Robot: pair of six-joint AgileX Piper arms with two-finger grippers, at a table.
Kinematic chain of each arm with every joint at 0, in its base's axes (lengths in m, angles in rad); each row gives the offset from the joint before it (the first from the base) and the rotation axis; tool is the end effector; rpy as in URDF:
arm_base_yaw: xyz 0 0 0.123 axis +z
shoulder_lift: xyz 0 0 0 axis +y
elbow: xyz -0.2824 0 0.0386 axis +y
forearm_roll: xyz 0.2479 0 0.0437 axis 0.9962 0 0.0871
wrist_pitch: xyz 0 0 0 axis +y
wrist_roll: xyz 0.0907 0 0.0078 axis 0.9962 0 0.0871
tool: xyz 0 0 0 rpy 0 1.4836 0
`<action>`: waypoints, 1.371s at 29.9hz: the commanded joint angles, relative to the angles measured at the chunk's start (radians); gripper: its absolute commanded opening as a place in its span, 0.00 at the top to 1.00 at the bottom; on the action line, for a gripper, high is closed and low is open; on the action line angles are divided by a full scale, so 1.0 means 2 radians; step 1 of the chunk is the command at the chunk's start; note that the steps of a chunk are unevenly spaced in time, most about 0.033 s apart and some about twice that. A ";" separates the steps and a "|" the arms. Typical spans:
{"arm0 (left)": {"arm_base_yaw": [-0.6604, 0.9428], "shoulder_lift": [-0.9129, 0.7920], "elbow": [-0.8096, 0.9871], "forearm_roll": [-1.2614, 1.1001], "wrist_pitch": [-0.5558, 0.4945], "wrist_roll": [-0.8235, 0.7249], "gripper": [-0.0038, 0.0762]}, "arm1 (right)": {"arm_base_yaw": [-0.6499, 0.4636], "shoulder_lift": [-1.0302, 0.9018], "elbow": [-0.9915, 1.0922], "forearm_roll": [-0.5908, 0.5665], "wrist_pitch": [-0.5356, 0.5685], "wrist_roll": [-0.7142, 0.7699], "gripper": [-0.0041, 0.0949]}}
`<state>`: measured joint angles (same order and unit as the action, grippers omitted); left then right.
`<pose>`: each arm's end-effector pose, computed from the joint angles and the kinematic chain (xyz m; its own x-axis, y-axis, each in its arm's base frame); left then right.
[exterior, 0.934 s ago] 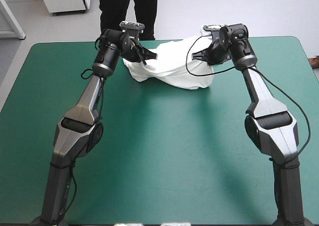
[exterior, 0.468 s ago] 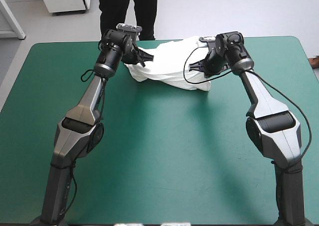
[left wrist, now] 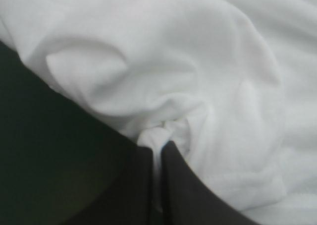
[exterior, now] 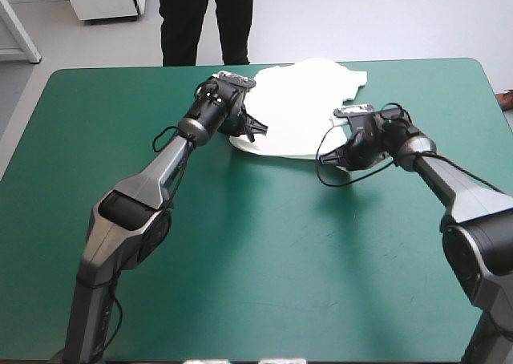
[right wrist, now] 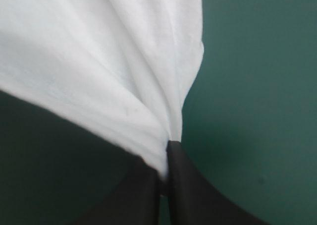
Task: Fold the cloth
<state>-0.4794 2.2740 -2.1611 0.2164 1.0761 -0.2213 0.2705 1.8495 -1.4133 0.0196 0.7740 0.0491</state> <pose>0.4555 -0.2174 0.2495 -0.8260 0.2999 -0.4773 0.2809 0.9531 0.1126 0.3825 0.1074 0.2367 -0.8841 -0.1797 -0.4314 -0.2176 0.9752 0.0396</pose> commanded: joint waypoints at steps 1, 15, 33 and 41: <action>-0.016 -0.105 0.108 0.019 -0.077 -0.031 0.96 | -0.001 -0.073 0.053 -0.003 -0.041 -0.007 0.98; -0.028 -0.362 0.531 0.005 -0.187 -0.104 0.96 | 0.001 -0.217 0.247 0.044 -0.034 -0.012 0.98; -0.144 -0.544 0.739 -0.048 -0.147 -0.188 0.96 | 0.081 -0.354 0.374 0.078 0.012 0.041 0.97; -0.167 -0.555 0.747 -0.043 -0.129 -0.207 0.96 | 0.095 -0.360 0.396 0.080 0.015 0.053 0.97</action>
<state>-0.8063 1.1850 -0.6502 0.1160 0.7935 -0.6221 0.4592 1.1532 -0.6050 0.1879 0.8069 0.1538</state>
